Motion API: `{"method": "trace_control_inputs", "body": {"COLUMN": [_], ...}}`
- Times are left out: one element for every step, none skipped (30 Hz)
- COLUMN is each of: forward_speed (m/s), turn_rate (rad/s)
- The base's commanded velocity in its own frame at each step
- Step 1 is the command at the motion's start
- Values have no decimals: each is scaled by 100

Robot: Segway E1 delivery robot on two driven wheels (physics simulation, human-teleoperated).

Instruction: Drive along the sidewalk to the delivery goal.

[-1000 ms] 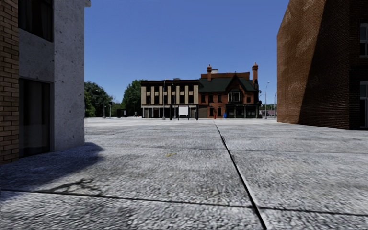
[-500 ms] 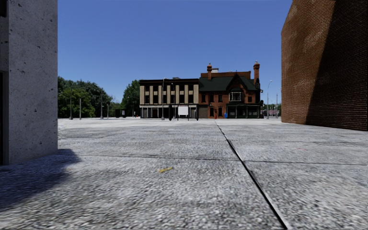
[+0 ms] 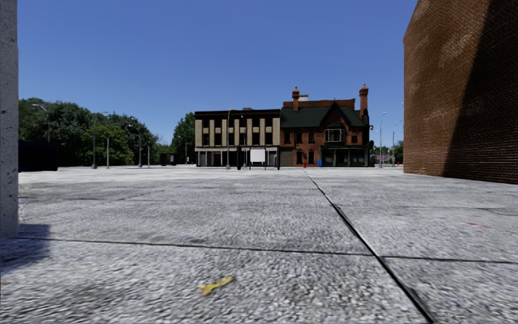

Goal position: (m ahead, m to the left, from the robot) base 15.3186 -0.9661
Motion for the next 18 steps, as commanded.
{"method": "trace_control_inputs", "body": {"forward_speed": [200,200,200,200,200,200,200,200,200,200,200,200,200,200,200,200,200,200], "turn_rate": [0,0,0,0,0,0,0,0,0,0,0,0,0,0,0,0,0,0]}}
